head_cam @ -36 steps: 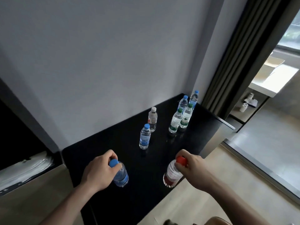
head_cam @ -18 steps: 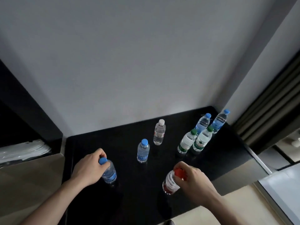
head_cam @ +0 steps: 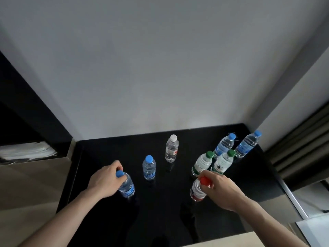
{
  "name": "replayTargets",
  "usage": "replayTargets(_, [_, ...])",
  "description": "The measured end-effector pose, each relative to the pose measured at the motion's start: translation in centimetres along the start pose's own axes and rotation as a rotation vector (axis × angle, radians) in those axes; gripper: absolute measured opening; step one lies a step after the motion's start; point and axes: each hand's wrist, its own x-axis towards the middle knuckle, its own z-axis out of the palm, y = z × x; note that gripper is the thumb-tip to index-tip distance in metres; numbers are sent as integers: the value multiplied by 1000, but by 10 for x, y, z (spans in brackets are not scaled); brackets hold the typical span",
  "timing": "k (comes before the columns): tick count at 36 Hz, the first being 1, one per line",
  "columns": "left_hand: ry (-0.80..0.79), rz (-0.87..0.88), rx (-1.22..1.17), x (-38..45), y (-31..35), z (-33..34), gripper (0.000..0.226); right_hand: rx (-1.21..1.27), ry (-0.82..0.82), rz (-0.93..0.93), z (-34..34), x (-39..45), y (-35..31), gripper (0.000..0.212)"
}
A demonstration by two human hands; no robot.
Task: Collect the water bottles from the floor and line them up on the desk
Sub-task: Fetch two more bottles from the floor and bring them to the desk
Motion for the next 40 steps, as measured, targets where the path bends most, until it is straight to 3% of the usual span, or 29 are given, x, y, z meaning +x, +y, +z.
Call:
replayTargets(21, [-68,164,-36,-32,39,56,20,-87,-136,-11,28,27,29,14])
replayTargets(28, [-33,147,-61,-39,62,66,19,-34,-106,-20,31,38,33,32])
replayTargets(40, [34,94,-77,-49,88,78,16,-185,-151,-123,18,53,41,26])
